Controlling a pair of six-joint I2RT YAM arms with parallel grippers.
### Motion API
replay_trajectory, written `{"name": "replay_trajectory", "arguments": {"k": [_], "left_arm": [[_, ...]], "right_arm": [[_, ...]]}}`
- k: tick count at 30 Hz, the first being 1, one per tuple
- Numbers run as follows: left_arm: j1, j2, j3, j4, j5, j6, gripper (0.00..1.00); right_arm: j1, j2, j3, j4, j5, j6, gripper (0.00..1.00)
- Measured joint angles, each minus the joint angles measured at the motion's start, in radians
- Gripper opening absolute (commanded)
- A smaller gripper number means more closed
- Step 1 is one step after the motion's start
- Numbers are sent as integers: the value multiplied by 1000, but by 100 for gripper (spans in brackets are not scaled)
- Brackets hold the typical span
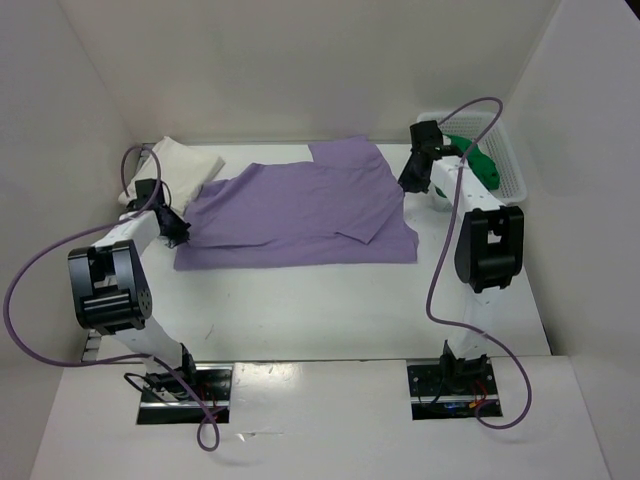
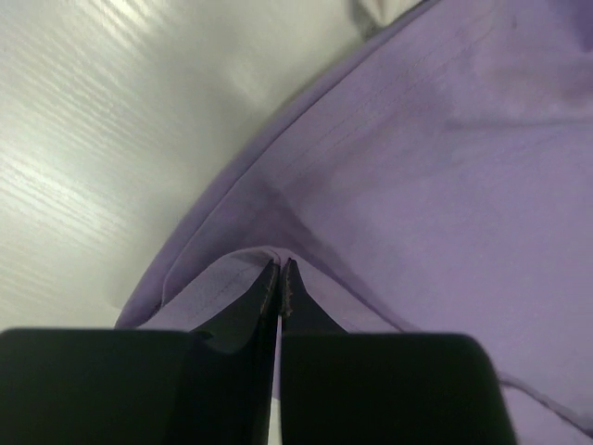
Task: Fold and stack the t-shirts
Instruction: Fold the flattened tshirt in 1/3 of the way
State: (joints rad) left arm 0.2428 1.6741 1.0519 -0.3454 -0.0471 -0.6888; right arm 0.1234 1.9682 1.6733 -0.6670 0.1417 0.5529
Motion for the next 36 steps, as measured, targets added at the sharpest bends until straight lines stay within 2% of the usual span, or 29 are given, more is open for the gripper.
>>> {"name": "replay_trajectory", "arguments": {"k": [3, 6, 7, 9, 12, 14, 15, 16, 17, 19, 20, 21, 23, 24, 25, 26, 28, 30, 34, 36], "left_arm": [[5, 0, 5, 24, 0, -5, 0], [9, 19, 11, 45, 1, -21, 5], [15, 30, 11, 54, 5, -26, 8], [37, 48, 8, 61, 20, -31, 21], [84, 32, -25, 71, 29, -51, 28], [113, -16, -53, 66, 27, -53, 37], [127, -48, -63, 58, 26, -54, 42], [137, -83, -72, 56, 25, -54, 57], [145, -127, -84, 60, 26, -57, 68], [148, -203, -111, 68, 39, -57, 100], [148, -238, -132, 73, 54, -60, 100], [148, -264, -151, 69, 66, -68, 100], [146, -301, -195, 65, 93, -74, 100], [146, -311, -220, 61, 108, -73, 90], [146, -315, -244, 60, 122, -76, 80], [146, -317, -264, 58, 135, -81, 69], [146, -315, -299, 47, 161, -82, 51], [145, -312, -314, 41, 172, -89, 50], [150, -274, -322, 69, 189, -107, 52], [152, -243, -324, 85, 196, -124, 52]], "right_arm": [[0, 6, 18, 1, 21, -1, 0], [0, 17, 29, 2, 33, -1, 0], [0, 20, 29, 3, 35, -2, 2], [0, 28, 29, 2, 35, 0, 15], [0, 32, 29, 3, 26, -5, 23], [0, 26, 29, 5, 18, -5, 29], [0, 20, 28, 5, 16, -5, 36], [0, 8, 22, 11, 12, -5, 40], [0, -19, -5, 32, 6, -8, 51], [0, -105, -93, 62, -3, -2, 64], [0, -162, -149, 64, -9, -1, 69], [0, -225, -207, 69, -13, 3, 80], [-1, -341, -314, 75, -24, 10, 82], [-1, -396, -364, 79, -26, 11, 59], [-2, -441, -411, 86, -29, 9, 47], [-2, -478, -455, 87, -32, 20, 37], [-5, -525, -544, 92, -42, 42, 24], [-10, -528, -615, 91, -51, 61, 25], [-13, -481, -695, 89, -64, 89, 54], [-13, -454, -708, 92, -72, 93, 55]]}}
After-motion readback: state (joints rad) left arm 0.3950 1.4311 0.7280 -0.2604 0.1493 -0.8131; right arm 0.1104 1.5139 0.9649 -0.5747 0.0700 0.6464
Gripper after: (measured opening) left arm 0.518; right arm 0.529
